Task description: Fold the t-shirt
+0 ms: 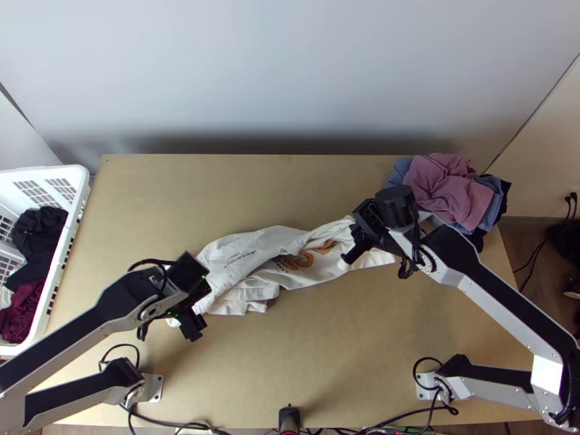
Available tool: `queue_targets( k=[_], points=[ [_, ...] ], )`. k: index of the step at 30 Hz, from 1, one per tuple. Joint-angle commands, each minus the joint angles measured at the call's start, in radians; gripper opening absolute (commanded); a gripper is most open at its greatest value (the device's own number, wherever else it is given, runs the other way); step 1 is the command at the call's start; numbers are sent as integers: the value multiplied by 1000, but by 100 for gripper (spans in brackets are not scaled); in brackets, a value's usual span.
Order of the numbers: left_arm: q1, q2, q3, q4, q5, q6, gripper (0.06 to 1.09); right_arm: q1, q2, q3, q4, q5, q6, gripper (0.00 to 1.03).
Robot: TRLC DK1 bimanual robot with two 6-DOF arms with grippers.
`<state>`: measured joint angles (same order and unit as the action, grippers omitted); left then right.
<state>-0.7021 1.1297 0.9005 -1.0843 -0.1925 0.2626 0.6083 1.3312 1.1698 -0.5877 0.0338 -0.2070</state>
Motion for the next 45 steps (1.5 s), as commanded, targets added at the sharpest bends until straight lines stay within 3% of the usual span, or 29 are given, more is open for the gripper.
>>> queue_targets(
  k=[1,7,11,15,19,23,24,32,45],
  points=[
    [-30,38,-40,41,-13,7,104,-1,2,1,0,0,4,3],
    [-45,65,-72,72,-13,7,103,-5,2,1,-3,0,9,3],
    [-30,82,-94,98,-33,9,75,-12,0,4,-3,0,11,3],
    [15,81,-89,185,-99,41,32,-16,-6,5,-8,-2,11,3],
    [76,90,-69,188,-97,116,19,-22,-13,11,-15,0,11,3],
    [144,96,-31,184,-94,178,14,-27,-26,30,-31,0,11,3],
    [161,96,-18,175,-91,181,9,-27,-29,31,-32,0,9,3],
    [214,4,144,156,-93,161,9,-28,-70,76,-81,0,-8,3],
    [225,-146,491,293,-116,171,9,47,-101,346,-187,29,-43,3]
  ],
)
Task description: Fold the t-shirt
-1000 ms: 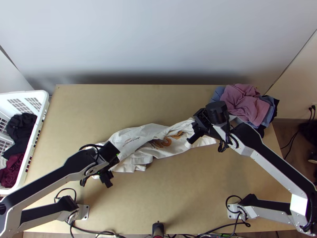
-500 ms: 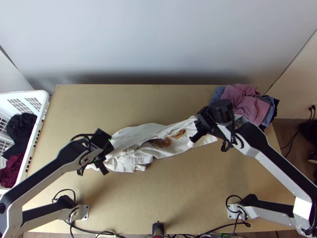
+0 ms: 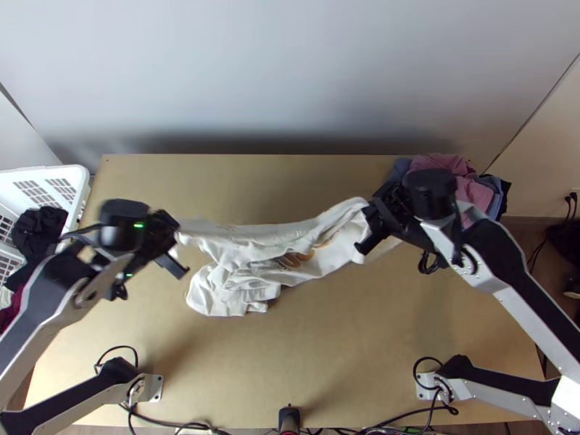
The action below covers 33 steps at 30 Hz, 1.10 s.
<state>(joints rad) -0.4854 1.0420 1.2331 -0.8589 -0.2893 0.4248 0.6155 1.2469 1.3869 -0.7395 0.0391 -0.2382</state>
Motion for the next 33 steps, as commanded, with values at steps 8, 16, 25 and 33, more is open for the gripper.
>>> queue_targets(
  k=[8,16,25,33],
  points=[
    [11,-106,281,189,-109,117,9,98,-63,244,-4,145,-115,3],
    [99,-171,298,408,-162,196,9,135,-101,296,14,205,-161,3],
    [105,-231,299,672,-209,305,9,165,-115,399,88,248,-194,3],
    [105,-287,312,710,-209,344,9,224,-116,408,71,248,-194,3]
  ],
)
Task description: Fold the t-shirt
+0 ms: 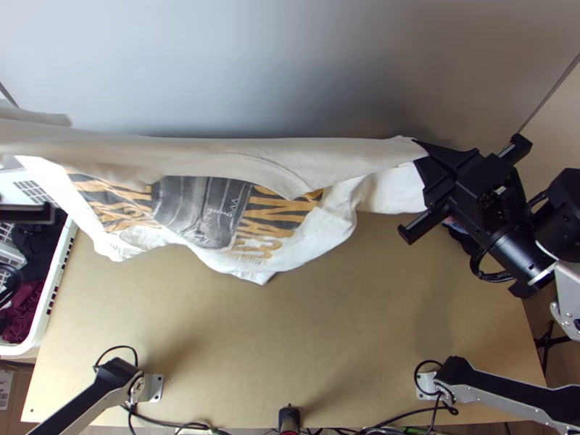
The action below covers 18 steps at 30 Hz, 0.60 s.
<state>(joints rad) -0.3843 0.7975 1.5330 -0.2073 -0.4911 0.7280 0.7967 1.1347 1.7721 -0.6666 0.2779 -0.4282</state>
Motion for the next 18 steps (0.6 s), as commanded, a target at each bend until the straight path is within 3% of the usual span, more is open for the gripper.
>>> queue_targets(
  k=[1,9,18],
  points=[
    [2,-46,18,60,-7,50,9,50,-3,26,-2,9,-4,3],
    [1,-27,98,111,34,125,9,79,17,93,110,9,-12,3],
    [4,-37,127,92,29,159,9,251,89,96,-13,7,39,3]
  ],
)
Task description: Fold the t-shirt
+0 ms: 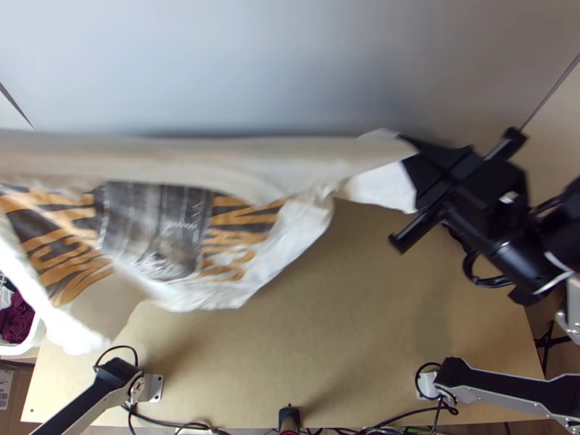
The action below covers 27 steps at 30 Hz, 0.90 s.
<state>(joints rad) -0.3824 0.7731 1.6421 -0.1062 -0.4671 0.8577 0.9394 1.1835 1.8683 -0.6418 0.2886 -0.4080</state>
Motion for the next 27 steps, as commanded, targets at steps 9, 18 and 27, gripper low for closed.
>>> queue_targets(
  k=[9,18,27],
  points=[
    [45,-94,-70,-43,-25,41,9,168,166,8,4,-5,54,3],
    [56,-118,-206,26,-44,64,9,196,220,25,-19,-5,72,3],
    [54,-29,-372,223,-42,-40,9,157,120,-141,-70,-6,90,3]
  ],
)
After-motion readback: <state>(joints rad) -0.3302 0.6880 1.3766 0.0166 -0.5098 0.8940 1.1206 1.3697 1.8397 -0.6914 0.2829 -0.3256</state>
